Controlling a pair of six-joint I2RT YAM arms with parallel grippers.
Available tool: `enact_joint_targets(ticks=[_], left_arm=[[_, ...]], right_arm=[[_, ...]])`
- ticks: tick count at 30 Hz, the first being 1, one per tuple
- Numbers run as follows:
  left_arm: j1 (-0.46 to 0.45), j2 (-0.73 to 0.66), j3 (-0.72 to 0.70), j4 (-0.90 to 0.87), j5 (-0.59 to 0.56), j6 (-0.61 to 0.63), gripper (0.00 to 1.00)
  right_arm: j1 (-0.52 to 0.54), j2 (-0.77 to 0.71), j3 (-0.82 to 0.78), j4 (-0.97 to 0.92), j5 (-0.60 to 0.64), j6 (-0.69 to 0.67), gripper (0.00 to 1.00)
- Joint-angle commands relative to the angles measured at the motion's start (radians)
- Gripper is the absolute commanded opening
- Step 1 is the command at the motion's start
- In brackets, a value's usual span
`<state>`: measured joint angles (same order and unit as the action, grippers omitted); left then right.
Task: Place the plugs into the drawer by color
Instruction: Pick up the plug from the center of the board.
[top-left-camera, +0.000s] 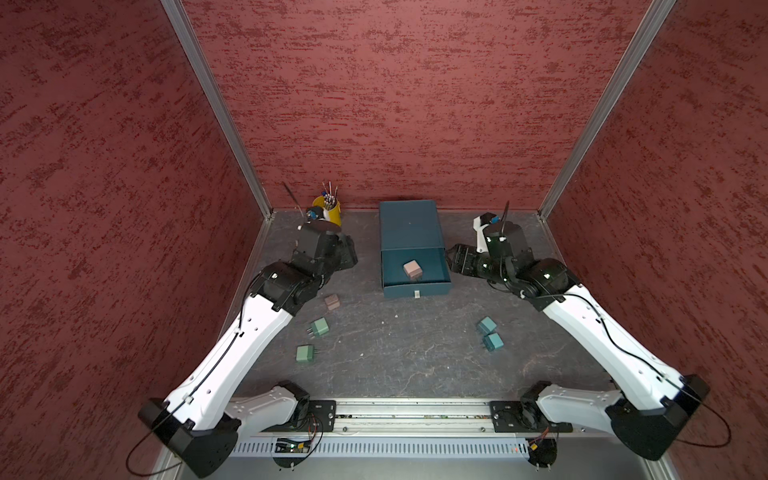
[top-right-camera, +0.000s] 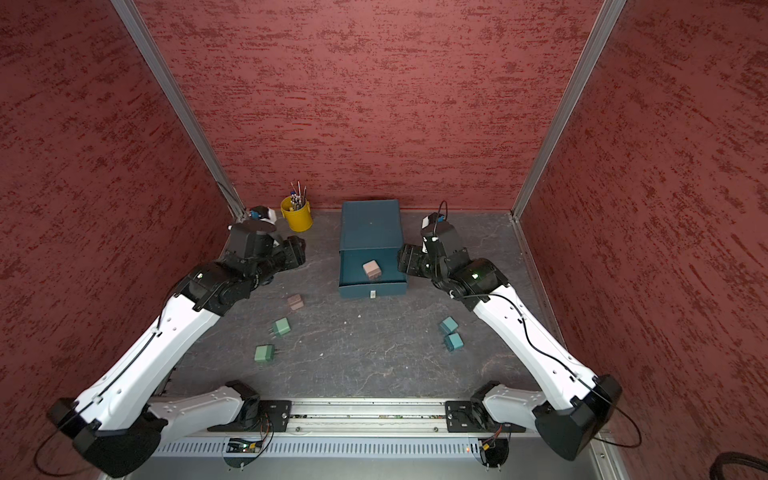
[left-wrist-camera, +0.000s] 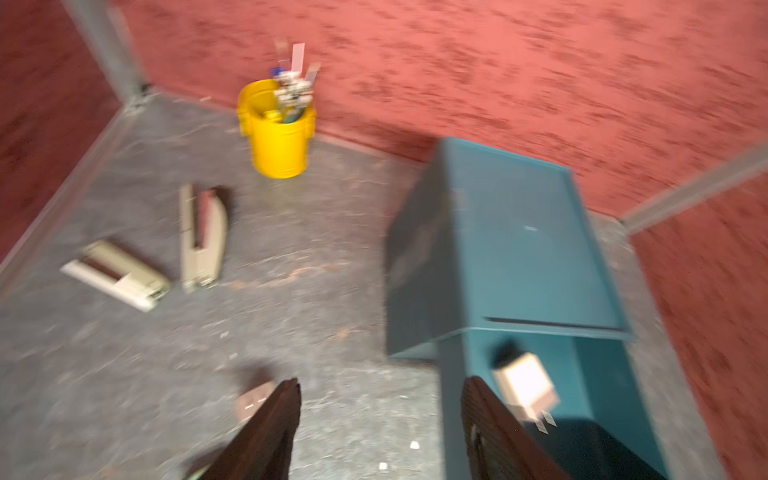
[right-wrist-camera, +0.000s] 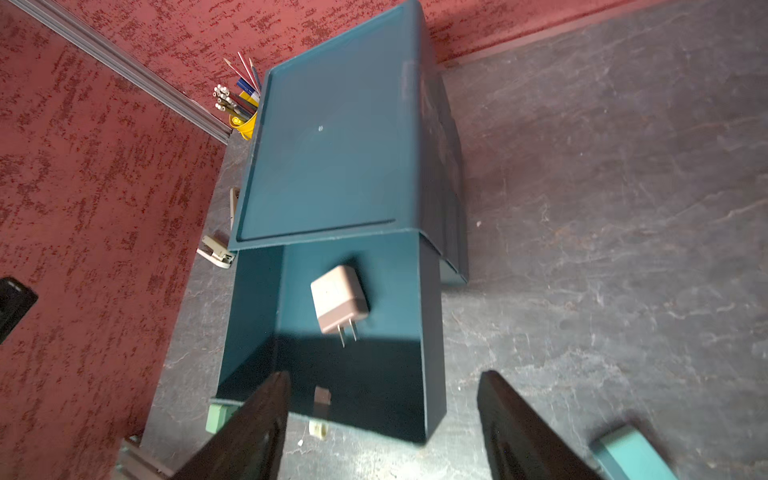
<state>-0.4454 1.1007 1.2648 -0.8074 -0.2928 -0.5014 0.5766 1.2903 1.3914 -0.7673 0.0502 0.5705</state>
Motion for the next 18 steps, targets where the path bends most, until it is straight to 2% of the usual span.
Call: enact_joint_targets(ticks=[1, 4, 7, 11, 18], left_arm=[[0.092, -0.033, -0.126, -0.016, 0.098, -0.050, 0.69], [0.183, -0.060, -0.248, 0.020, 0.194, -0.094, 0.72], [0.230, -0.055, -0.336, 0.047, 0.218, -0.128, 0.74], [0.273, -0.030, -0.430, 0.107, 0.228, -0.157, 0.90], [0.315, 0.070, -0.482, 0.212, 0.287, -0.165, 0.91]], right_arm=[[-0.023, 0.098, 0.091, -0.009, 0.034, -0.051, 0.75], [-0.053, 0.183, 0.171, -0.005, 0.022, -0.073, 0.75], [-0.088, 0.272, 0.237, -0.008, -0.006, -0.087, 0.75], [-0.117, 0.367, 0.292, -0.018, -0.047, -0.101, 0.73], [-0.123, 0.402, 0.314, -0.023, -0.057, -0.126, 0.72]])
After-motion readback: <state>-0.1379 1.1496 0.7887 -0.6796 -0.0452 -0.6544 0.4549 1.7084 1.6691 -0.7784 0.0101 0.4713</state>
